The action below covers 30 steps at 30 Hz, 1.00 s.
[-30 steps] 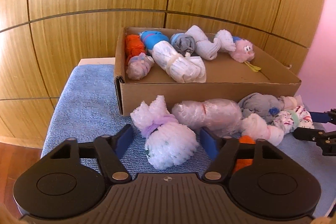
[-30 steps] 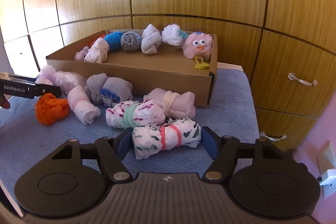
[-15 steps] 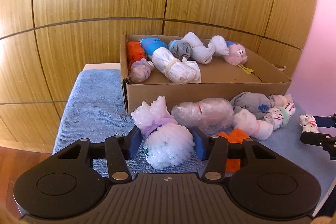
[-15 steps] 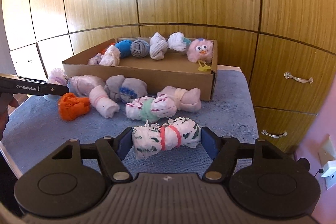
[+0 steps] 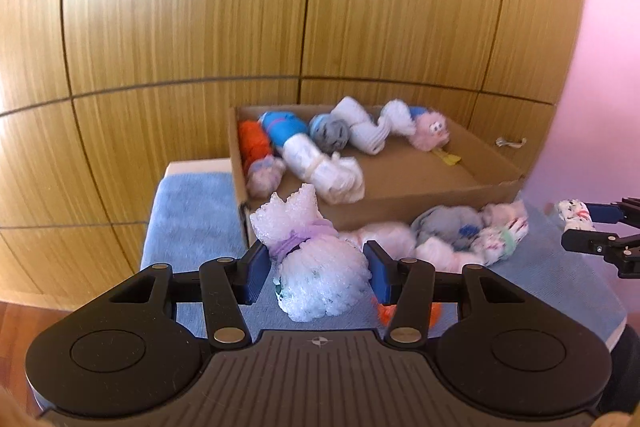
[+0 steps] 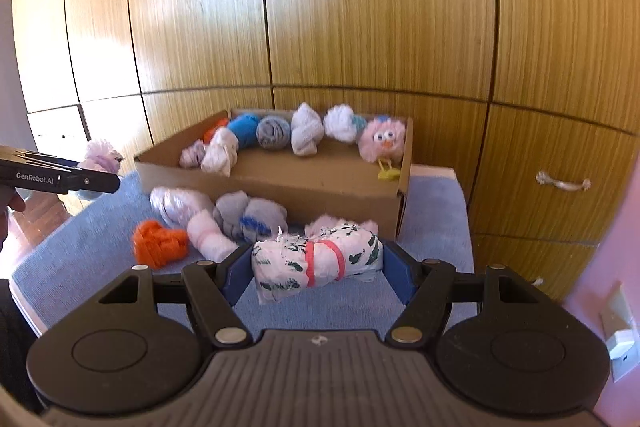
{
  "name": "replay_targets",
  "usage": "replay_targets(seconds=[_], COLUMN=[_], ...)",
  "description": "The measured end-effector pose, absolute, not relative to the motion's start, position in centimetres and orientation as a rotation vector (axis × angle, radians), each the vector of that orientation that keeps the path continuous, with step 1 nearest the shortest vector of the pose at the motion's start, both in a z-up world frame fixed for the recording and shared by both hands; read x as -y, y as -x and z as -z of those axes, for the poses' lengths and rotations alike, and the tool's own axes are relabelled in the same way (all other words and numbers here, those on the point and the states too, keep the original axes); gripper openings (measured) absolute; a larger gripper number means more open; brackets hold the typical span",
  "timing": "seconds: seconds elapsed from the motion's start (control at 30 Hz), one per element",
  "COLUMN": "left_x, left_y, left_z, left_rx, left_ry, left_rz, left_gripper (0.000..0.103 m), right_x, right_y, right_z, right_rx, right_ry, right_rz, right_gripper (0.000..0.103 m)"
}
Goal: Organize objects
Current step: 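Carry both bundles into the box, set them among the others, open both tools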
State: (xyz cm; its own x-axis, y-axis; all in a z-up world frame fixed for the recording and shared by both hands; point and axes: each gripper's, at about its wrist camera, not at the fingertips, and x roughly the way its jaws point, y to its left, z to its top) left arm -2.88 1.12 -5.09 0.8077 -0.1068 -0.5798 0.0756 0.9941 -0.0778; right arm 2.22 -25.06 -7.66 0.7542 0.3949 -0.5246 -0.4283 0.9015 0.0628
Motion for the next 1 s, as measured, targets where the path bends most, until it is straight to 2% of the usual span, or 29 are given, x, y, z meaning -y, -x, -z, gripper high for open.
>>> replay_targets(seconds=[0.3, 0.63, 0.8, 1.0], left_x=[-0.4, 3.2, 4.9, 5.3], left_y=[0.9, -4.8, -8.4, -13.1], left_z=[1.2, -2.4, -1.8, 2.1], left_rx=[-0.599, -0.586, -0.601, -0.685], left_ry=[0.033, 0.003, -0.001, -0.002], left_rz=[0.133, 0.215, 0.241, 0.259], left_gripper=[0.057, 0.057, 0.057, 0.057], right_x=[25.2, 23.9, 23.4, 22.0], right_y=[-3.5, -8.0, -11.0, -14.3], right_z=[3.7, 0.6, 0.7, 2.3], right_rx=[-0.496, -0.443, -0.476, -0.539], right_ry=[0.06, 0.098, 0.109, 0.143], right_rz=[-0.468, -0.526, -0.554, -0.596], right_gripper=[0.066, 0.066, 0.066, 0.066])
